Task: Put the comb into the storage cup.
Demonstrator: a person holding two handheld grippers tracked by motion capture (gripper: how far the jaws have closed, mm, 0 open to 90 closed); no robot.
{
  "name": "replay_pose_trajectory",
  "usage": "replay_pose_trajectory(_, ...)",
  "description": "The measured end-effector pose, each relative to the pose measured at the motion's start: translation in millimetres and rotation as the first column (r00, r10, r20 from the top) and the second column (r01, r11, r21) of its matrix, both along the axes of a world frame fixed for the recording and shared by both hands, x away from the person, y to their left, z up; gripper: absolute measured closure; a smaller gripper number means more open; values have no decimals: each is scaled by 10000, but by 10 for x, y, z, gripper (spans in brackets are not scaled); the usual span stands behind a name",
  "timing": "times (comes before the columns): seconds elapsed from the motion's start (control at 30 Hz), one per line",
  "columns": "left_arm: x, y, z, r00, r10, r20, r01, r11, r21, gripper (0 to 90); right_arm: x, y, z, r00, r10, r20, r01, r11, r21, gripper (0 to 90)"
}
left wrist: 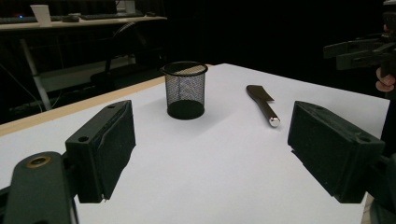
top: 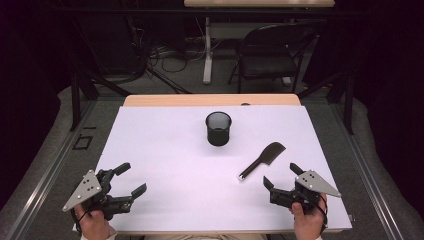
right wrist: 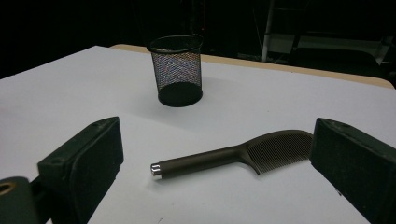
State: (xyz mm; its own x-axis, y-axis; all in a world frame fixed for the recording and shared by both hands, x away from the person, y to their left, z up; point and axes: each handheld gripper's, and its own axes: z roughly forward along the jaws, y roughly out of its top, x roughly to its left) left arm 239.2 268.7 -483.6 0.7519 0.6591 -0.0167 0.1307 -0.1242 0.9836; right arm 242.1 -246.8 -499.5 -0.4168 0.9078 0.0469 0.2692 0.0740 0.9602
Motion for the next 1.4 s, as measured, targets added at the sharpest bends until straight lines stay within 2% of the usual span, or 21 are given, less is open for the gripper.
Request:
replay_pose_trajectory(0.13, -4, -19, -7, 10000, -74, 11, 74, 10000, 1, 154, 18, -16, -22, 9996, -62, -280, 63, 10000, 16, 23)
replay_pose_trajectory(0.17, -2, -27, -11, 10000, -94, 1, 94, 10000, 22, 154, 44, -6, -46, 9982, -116, -581, 118, 9999, 40, 16)
replay_pose_trajectory(0.43, -17, -69, -51, 9998, -137, -130, 139, 9998, 159, 154, 127, 60, -71, 9948, -95, -1014, 84, 9999, -107, 0)
replay_pose_trajectory(0.53, -20, -78, -56, 9999, -147, -69, 147, 9998, 133, 154, 145, 78, -77, 9952, -80, -978, 65, 9999, -155, 0)
replay_pose_trajectory(0.57, -20, -83, -58, 9998, -171, -91, 173, 9997, 156, 154, 155, 98, -82, 9946, -192, -1019, 161, 9994, -316, 0)
replay_pose_trajectory(0.7, -19, -99, -75, 9997, -207, -121, 210, 9995, 224, 154, 159, 111, -99, 9942, -380, -1010, 339, 9985, -418, 2)
replay_pose_trajectory(0.8, -26, -107, -85, 9997, -223, -125, 226, 9994, 257, 154, 157, 103, -107, 9939, -418, -1019, 356, 9974, -622, 28)
replay_pose_trajectory(0.83, -35, -111, -93, 9996, -211, -169, 215, 9994, 288, 154, 157, 97, -110, 9946, -476, -922, 417, 9970, -648, 87)
replay_pose_trajectory(0.87, -35, -111, -93, 9996, -211, -169, 215, 9994, 288, 154, 157, 97, -110, 9946, -476, -922, 417, 9970, -648, 87)
replay_pose_trajectory(0.93, -42, -116, -106, 9997, -185, -174, 190, 9993, 325, 154, 159, 96, -107, 9952, -532, -826, 480, 9969, -630, 144)
replay_pose_trajectory(1.0, -47, -120, -108, 9996, -190, -214, 198, 9991, 374, 154, 176, 103, -107, 9954, -478, -832, 424, 9970, -649, 145)
replay_pose_trajectory(1.03, -48, -123, -105, 9996, -162, -219, 170, 9991, 391, 154, 201, 115, -112, 9945, -399, -967, 327, 9966, -754, 166)
replay_pose_trajectory(1.1, -42, -127, -106, 9997, -160, -166, 166, 9992, 368, 154, 210, 120, -115, 9946, -381, -960, 309, 9966, -761, 180)
replay_pose_trajectory(1.2, -37, -124, -108, 9997, -85, -240, 95, 9992, 391, 154, 248, 146, -117, 9927, -45, -1209, -47, 9971, -761, 305)
replay_pose_trajectory(1.27, -35, -116, -112, 9997, -62, -238, 70, 9994, 339, 154, 272, 169, -118, 9923, -3, -1236, -100, 9965, -826, 349)
replay_pose_trajectory(1.4, -40, -101, -110, 9997, 31, -244, -25, 9997, 233, 154, 312, 219, -94, 9872, 198, -1584, -347, 9952, -916, 405)
